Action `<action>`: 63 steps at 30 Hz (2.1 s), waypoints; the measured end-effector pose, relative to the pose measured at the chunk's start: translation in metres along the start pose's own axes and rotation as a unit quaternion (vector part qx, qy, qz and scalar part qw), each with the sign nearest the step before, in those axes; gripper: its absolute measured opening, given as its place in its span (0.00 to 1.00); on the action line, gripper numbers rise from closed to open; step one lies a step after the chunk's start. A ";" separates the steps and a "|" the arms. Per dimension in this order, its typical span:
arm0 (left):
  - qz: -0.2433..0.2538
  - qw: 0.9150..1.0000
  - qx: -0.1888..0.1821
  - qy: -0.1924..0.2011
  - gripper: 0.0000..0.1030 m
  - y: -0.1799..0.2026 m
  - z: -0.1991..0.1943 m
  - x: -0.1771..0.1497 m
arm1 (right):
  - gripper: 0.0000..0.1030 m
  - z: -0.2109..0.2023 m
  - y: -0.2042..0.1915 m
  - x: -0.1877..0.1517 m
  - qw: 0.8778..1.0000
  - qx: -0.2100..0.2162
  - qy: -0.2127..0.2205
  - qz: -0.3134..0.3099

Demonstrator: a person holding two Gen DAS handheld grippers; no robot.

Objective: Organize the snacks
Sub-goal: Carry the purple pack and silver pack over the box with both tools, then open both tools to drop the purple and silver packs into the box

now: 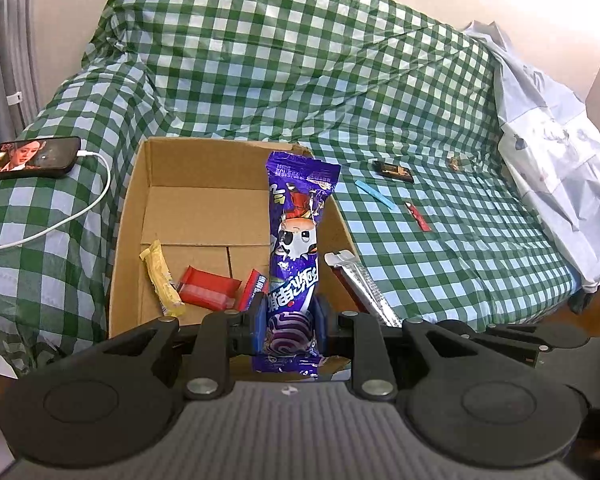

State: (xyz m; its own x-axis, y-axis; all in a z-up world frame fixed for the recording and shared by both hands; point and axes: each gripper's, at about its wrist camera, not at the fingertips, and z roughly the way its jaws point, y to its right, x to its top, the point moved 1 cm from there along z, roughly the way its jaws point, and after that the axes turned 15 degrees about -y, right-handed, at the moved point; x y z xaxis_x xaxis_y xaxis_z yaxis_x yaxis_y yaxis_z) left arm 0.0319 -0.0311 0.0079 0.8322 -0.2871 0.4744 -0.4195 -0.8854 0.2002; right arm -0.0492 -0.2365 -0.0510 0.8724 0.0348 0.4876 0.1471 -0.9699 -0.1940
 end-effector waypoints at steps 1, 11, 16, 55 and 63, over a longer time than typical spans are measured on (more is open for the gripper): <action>-0.001 1.000 0.000 -0.001 0.26 0.000 0.001 0.001 | 0.22 0.000 0.001 0.000 1.000 0.000 -0.001 0.000; -0.005 1.000 0.000 -0.007 0.26 -0.005 0.007 0.006 | 0.22 0.004 0.003 0.002 1.000 0.000 -0.002 0.001; -0.010 1.000 -0.002 -0.009 0.26 -0.008 0.011 0.009 | 0.22 0.009 0.002 0.006 1.000 0.000 -0.005 0.001; -0.046 0.998 0.019 -0.044 0.26 -0.064 0.071 0.056 | 0.22 0.073 0.007 0.073 0.999 0.000 -0.049 0.010; -0.052 0.996 0.028 -0.066 0.26 -0.072 0.099 0.067 | 0.22 0.099 0.019 0.085 0.998 0.002 -0.068 0.017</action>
State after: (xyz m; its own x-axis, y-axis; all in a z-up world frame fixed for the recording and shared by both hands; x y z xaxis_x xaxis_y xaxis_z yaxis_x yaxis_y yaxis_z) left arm 0.1533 -0.0225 -0.0595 0.9124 -0.2342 0.3356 -0.3098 -0.9311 0.1925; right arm 0.0735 -0.2277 -0.0976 0.9322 0.0344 0.3602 0.1178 -0.9701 -0.2123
